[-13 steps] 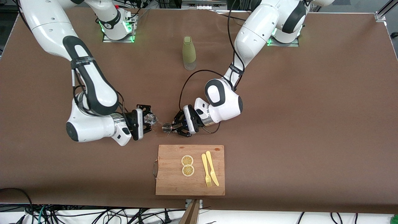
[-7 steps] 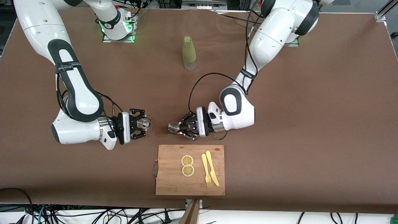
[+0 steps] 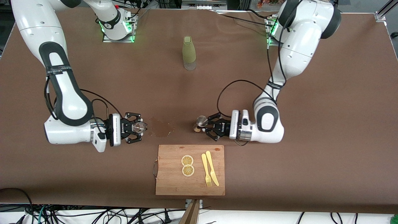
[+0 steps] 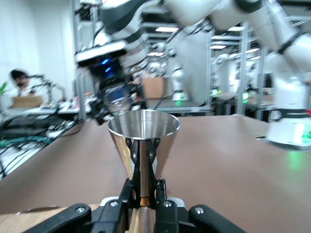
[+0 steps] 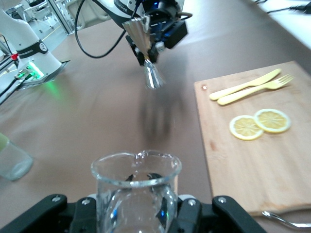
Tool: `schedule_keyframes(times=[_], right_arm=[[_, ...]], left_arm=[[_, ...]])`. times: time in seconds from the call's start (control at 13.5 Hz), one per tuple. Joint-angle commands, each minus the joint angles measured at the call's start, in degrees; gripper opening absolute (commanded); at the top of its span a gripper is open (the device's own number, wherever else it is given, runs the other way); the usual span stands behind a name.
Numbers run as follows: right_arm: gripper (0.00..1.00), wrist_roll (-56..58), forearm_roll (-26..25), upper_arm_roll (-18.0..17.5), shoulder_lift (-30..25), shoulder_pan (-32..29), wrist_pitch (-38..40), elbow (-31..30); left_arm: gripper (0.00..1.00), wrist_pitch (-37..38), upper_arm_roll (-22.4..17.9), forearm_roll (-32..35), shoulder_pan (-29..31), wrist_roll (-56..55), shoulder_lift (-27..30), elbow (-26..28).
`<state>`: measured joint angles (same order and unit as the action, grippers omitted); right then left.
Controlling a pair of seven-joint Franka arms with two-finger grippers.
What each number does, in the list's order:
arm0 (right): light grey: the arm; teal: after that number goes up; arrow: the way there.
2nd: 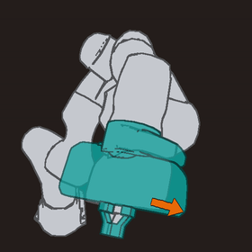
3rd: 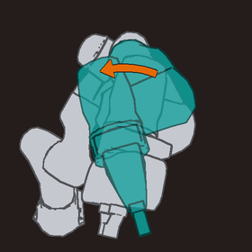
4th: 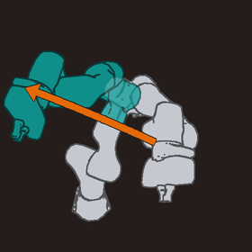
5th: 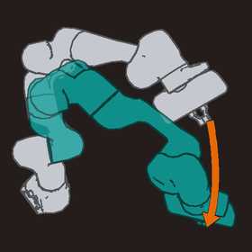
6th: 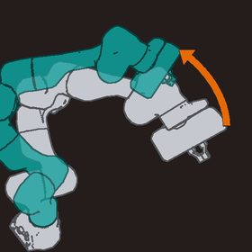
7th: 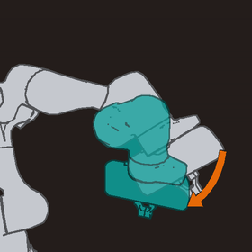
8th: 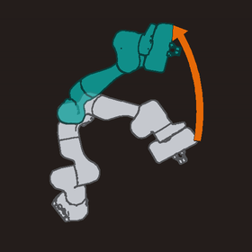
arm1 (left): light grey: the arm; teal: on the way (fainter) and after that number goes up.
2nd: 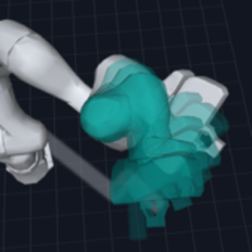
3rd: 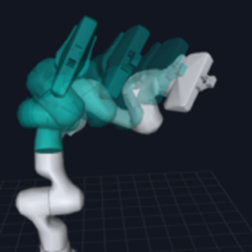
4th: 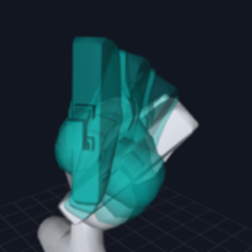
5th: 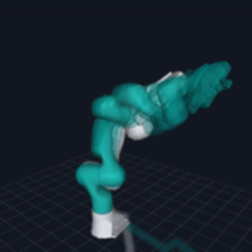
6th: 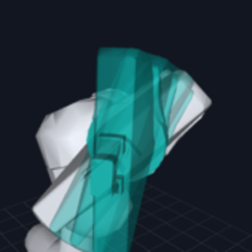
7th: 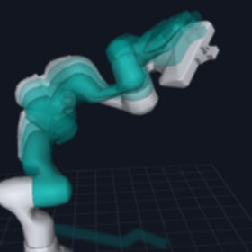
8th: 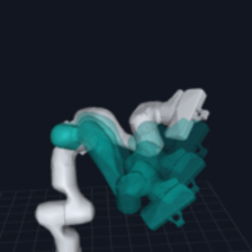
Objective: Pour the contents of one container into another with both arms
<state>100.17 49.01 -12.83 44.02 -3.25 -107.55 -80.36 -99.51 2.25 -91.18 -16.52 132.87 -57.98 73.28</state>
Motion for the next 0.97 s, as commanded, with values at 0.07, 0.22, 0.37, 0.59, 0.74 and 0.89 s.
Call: schedule_keyframes(times=[0.07,0.22,0.37,0.59,0.74,0.89], right_arm=[[0.21,11.5,8.1,3.4,-0.4,-2.3,0.6,-3.0],[0.21,16.0,9.9,5.3,-0.4,-3.5,0.8,-4.2],[0.21,20.7,10.9,7.7,-0.4,-4.7,1.1,-6.0],[0.21,29.3,15.9,11.8,-0.4,-6.4,3.4,-10.7],[0.21,33.9,19.4,14.2,-0.1,-7.0,5.0,-13.4],[0.21,35.4,21.4,16.7,0.3,-7.3,7.3,-14.0]], left_arm=[[0.0,12.6,-1.4,8.2,6.1,5.4,2.5,4.1],[0.0,18.1,-5.0,13.8,8.0,7.0,2.4,4.1],[0.0,24.2,-8.9,20.0,10.2,9.4,2.3,4.1],[0.0,31.0,-12.3,26.4,13.5,16.3,0.5,4.0],[0.0,34.3,-15.9,28.6,15.0,18.7,-0.6,3.2],[0.0,34.8,-16.5,31.4,18.2,21.7,-2.0,3.2]])
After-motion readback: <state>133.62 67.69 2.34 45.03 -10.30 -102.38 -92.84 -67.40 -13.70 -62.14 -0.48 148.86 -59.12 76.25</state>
